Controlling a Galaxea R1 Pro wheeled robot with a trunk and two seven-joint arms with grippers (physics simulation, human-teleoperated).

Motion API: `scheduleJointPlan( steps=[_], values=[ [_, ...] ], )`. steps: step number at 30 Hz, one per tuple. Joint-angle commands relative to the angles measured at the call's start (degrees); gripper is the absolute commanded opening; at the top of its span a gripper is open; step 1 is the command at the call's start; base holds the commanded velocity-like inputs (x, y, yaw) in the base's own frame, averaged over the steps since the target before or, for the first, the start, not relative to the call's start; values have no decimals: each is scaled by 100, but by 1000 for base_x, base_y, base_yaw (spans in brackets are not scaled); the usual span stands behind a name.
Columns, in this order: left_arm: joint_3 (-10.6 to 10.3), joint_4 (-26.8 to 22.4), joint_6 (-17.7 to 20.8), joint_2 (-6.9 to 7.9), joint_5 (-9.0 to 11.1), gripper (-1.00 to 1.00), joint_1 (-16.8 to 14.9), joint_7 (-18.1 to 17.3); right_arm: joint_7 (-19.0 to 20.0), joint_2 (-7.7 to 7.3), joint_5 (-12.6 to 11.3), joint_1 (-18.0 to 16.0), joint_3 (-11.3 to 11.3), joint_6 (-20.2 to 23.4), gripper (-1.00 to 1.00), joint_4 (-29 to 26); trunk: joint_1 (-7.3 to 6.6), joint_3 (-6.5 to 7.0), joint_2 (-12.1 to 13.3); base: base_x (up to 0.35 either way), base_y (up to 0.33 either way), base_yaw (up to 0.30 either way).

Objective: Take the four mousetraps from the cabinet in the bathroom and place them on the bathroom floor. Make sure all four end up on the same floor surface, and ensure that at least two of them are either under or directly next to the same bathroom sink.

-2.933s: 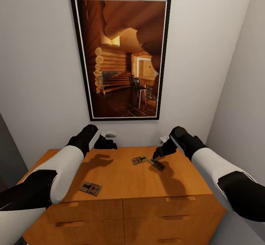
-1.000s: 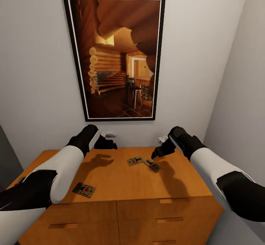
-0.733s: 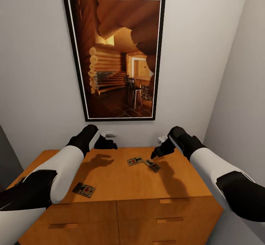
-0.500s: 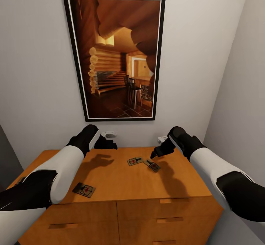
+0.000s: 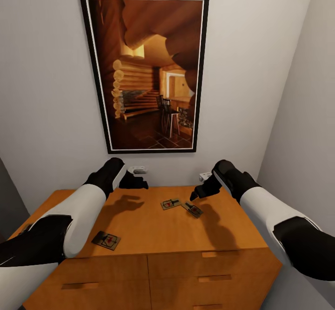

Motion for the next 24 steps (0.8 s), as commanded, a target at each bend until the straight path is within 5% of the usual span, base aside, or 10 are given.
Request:
scheduleJointPlan(
  steps=[1,24],
  values=[
    [10,-7,21,-2,-47,100,-4,-35,28,-6,9,-6,33,14,100,-9,1,-8,-5,0,0,0],
    [11,-8,23,6,-42,100,-4,-35,21,-4,16,-6,31,14,100,-9,1,-8,-5,18,-90,0]
  ],
)
